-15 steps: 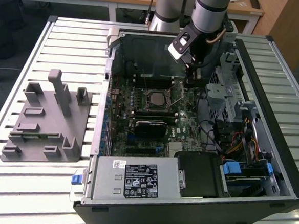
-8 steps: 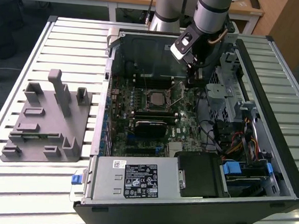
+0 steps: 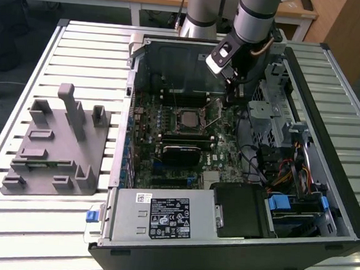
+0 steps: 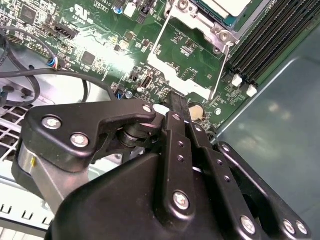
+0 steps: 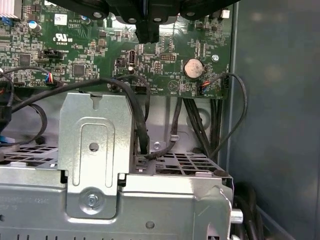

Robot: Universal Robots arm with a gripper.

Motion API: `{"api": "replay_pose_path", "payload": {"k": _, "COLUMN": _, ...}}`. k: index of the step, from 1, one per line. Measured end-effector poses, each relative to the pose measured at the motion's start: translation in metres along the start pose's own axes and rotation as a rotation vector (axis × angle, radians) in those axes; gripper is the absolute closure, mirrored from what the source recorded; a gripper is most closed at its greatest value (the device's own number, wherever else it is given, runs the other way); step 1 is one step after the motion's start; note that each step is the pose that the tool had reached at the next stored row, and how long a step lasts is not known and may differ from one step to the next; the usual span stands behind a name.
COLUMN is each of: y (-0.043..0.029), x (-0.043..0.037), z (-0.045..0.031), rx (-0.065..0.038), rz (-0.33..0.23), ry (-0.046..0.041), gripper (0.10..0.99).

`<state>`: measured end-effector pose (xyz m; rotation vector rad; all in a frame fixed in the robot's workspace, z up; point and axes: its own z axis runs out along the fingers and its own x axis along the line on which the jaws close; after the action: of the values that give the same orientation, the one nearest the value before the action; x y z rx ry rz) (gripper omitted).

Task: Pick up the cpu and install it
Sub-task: 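Close the cpu cover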

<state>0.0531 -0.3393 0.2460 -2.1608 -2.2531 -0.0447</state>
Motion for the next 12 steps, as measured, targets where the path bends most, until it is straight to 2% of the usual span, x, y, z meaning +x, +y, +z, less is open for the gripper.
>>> {"api": "replay_pose_path", "payload": {"k": 5, "y": 0.0000, "x": 0.0000, "z": 0.0057, "rx": 0.004, "rz": 0.000, "ry": 0.0003, "gripper": 0.973}}
{"api": "replay_pose_path", "payload": {"k": 12, "y": -0.0023, "x": 0.0002, "z": 0.0041, "rx": 0.004, "rz": 0.000, "ry": 0.0009, "gripper": 0.973}}
